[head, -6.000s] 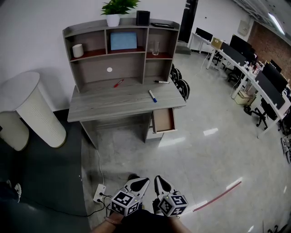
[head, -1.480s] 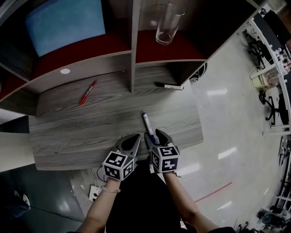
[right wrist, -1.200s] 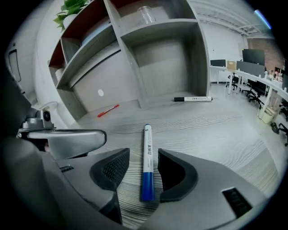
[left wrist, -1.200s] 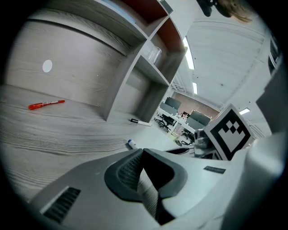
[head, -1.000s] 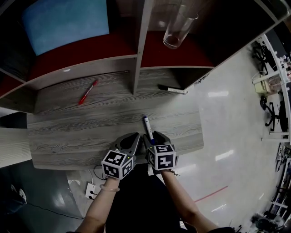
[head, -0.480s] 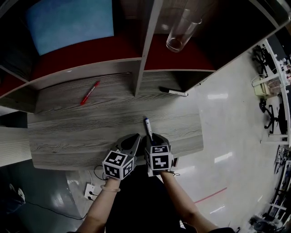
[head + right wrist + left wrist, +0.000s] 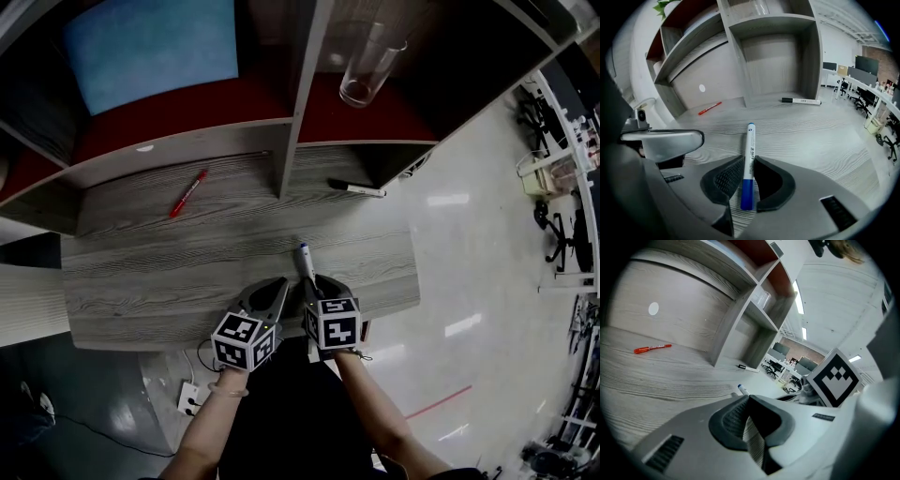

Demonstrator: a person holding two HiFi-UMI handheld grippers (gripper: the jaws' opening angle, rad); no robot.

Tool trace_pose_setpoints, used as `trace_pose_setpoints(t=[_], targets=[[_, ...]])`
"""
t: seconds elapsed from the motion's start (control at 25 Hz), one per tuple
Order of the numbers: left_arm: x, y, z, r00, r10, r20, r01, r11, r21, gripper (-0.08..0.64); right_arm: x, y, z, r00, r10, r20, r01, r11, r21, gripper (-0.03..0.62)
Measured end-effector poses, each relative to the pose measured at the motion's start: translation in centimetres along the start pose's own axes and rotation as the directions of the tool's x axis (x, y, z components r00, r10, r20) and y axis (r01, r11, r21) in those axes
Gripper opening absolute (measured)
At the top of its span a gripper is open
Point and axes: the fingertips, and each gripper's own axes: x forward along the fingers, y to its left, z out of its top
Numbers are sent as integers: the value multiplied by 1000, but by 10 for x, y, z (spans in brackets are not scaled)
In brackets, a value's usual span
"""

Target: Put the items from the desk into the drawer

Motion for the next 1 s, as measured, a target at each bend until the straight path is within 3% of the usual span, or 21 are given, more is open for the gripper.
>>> trace_pose_setpoints(t=[0.52,1.0], targets=[[-35,-22,-3,999,-49,5,49,997,53,-2,-41,27,1,994,20,109,-26,998,53,77],[-84,-52,-31,991,-135,-23,137,983,124,-2,-92,62,-26,978,-36,206,14,994,104,77]])
